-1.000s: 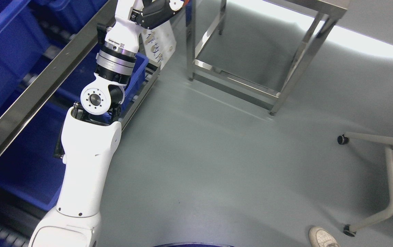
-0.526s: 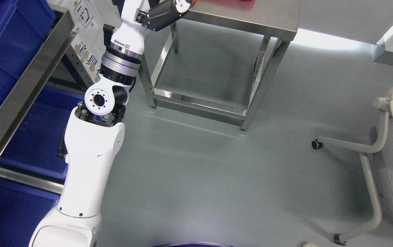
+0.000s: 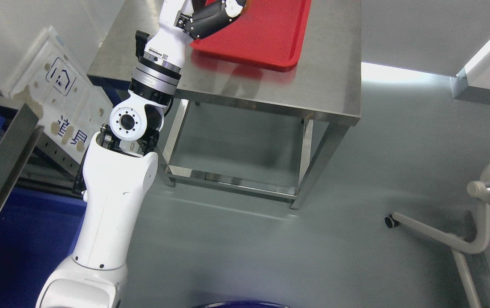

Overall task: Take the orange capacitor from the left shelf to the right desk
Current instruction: 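Lower the capacitor over the red tray and open the left hand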

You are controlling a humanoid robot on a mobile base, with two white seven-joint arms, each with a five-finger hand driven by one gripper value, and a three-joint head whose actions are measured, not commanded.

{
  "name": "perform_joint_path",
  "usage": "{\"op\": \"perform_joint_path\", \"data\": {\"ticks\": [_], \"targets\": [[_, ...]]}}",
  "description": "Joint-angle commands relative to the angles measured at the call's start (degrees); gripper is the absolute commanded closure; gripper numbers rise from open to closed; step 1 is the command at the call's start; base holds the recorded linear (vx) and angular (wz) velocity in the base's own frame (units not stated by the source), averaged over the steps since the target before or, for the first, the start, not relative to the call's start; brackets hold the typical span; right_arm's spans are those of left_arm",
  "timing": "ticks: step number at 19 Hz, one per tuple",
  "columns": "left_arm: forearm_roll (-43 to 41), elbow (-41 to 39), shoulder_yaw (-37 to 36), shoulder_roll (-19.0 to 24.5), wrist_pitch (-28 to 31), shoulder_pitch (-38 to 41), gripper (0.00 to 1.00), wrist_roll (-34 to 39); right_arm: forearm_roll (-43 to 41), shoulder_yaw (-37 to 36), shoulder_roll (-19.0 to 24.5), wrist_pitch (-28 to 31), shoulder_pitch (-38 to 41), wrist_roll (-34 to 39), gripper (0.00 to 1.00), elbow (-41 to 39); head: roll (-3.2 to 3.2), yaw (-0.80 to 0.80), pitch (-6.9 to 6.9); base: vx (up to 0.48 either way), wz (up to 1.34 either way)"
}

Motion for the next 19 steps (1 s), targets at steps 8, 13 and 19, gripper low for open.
{"op": "perform_joint_path", "data": {"ticks": [8, 13, 19], "targets": [[-4.33, 7.89, -2.12, 1.0, 6.89, 4.01, 0.93, -0.02, 0.0, -0.62, -1.0, -0.03, 0.8, -0.05, 0.0, -1.93, 0.0, 0.0, 0.0, 0.37, -0.04], [-5.04, 9.04, -1.94, 1.0, 6.98, 4.54, 0.85, -0.02, 0.0, -0.62, -1.0, -0.03, 0.8, -0.05, 0.0, -1.93, 0.0, 0.0, 0.01, 0.154, -0.06], [-4.95, 8.78, -1.77, 1.0, 7.16, 2.79, 0.32, -0.02, 0.0, -0.62, -1.0, -0.03, 0.8, -0.05, 0.0, -1.93, 0.0, 0.0, 0.01, 0.051, -0.02]]}}
